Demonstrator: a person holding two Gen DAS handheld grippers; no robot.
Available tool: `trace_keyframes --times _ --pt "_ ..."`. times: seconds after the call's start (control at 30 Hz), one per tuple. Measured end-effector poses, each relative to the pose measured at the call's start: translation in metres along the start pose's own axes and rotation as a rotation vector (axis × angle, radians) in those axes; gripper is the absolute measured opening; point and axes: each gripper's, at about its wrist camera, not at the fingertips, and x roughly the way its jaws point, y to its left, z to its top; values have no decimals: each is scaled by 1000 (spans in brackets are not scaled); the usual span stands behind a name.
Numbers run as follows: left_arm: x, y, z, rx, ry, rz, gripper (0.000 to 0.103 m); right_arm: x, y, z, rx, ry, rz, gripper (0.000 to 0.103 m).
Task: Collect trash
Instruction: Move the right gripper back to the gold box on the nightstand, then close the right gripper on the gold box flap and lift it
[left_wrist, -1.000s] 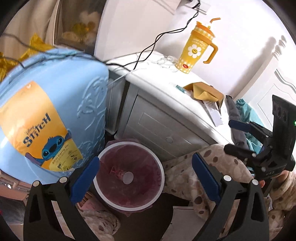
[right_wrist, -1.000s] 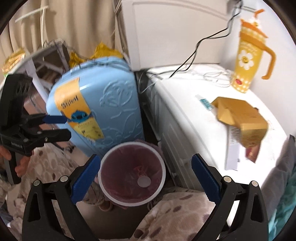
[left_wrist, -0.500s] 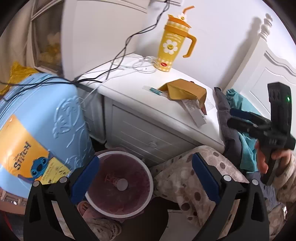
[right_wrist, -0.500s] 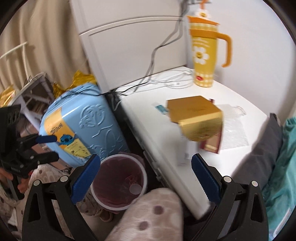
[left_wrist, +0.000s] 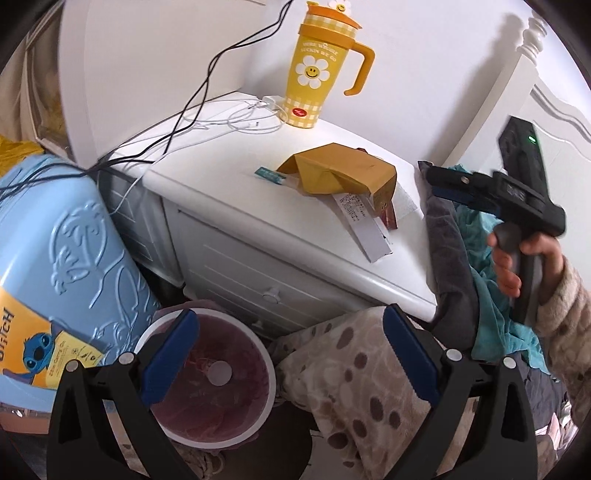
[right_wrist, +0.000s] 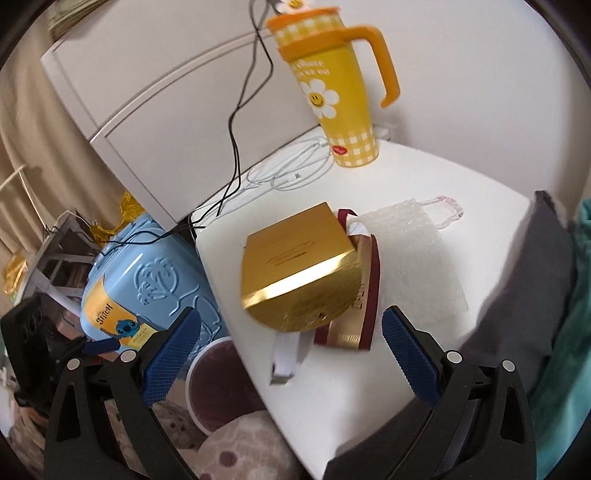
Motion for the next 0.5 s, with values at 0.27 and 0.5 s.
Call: trace_keyframes --times 0.27,0.5 --pt "23 -9 6 -37 30 24 98 40 -32 17 28 88 75 96" --pt "40 -11 4 -65 68 61 98 54 -37 16 45 118 152 75"
